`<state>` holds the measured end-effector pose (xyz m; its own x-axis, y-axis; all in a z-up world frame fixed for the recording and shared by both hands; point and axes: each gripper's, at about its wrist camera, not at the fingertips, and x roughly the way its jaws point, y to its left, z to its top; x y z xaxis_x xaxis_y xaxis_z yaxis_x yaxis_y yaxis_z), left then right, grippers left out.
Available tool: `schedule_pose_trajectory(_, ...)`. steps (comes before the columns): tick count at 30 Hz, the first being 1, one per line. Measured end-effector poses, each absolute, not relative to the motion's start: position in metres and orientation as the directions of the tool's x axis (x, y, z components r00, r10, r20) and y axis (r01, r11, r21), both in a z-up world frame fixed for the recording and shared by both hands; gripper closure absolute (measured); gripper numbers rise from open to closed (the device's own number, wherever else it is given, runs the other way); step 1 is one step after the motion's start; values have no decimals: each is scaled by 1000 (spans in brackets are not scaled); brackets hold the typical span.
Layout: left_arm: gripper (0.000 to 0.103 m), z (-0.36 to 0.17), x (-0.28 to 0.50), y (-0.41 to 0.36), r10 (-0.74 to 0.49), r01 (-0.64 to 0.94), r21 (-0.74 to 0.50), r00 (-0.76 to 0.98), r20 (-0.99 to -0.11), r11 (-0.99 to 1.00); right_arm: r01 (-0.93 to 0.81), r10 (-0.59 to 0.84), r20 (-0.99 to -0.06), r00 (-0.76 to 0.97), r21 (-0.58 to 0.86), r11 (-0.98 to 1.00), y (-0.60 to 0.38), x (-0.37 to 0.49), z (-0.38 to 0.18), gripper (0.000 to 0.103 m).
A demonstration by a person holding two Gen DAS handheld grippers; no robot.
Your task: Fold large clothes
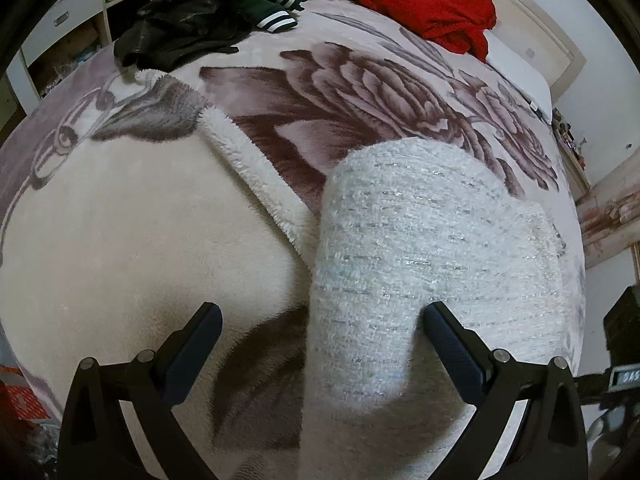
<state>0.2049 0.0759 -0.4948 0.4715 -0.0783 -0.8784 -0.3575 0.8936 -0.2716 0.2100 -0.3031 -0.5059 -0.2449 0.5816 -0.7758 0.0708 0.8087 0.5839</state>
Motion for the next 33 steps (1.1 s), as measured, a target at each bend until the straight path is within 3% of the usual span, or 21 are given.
schedule_pose_trajectory(4,0,-495,206,76,-78,-357,-270,470,-879,894,86,611,-757,-233,609,788,-297,202,-516,42)
schedule_pose_trajectory(7,0,-494,206,76,-69,-359,-258,462,-884,897,94,613,-764,-199,608,788,-294,193,-516,84)
schedule_pose_trajectory(14,0,-470,182,79,-123,-359,-302,443,-888,883,63,617,-786,-40,615,786,-307,174,-447,89)
schedule_pose_trajectory(19,0,-487,168,57,-156,-348,-288,361,-920,892,93,539,-840,-70,532,842,-323,171,-468,88)
schedule_pose_trajectory(21,0,-497,168,54,-161,-359,-285,338,-927,888,121,518,-839,-168,504,855,-320,172,-502,83)
schedule_pose_trajectory(22,0,-498,168,55,-160,-365,-284,334,-929,887,136,517,-833,-195,500,856,-321,174,-509,73)
schedule_pose_trajectory(23,0,-496,169,58,-165,-372,-293,339,-926,880,162,525,-822,-220,500,851,-322,175,-513,71)
schedule_pose_trajectory(25,0,-489,175,66,-166,-381,-304,354,-921,873,177,546,-810,-215,518,837,-329,180,-498,68)
schedule_pose_trajectory(26,0,-485,179,69,-169,-381,-310,360,-917,871,161,542,-820,-184,518,840,-332,184,-485,56)
schedule_pose_trajectory(28,0,-477,192,80,-182,-379,-336,388,-904,862,133,529,-839,-128,514,848,-341,193,-464,43)
schedule_pose_trajectory(33,0,-477,242,108,-197,-391,-386,443,-874,836,97,518,-854,-40,513,853,-345,243,-446,43)
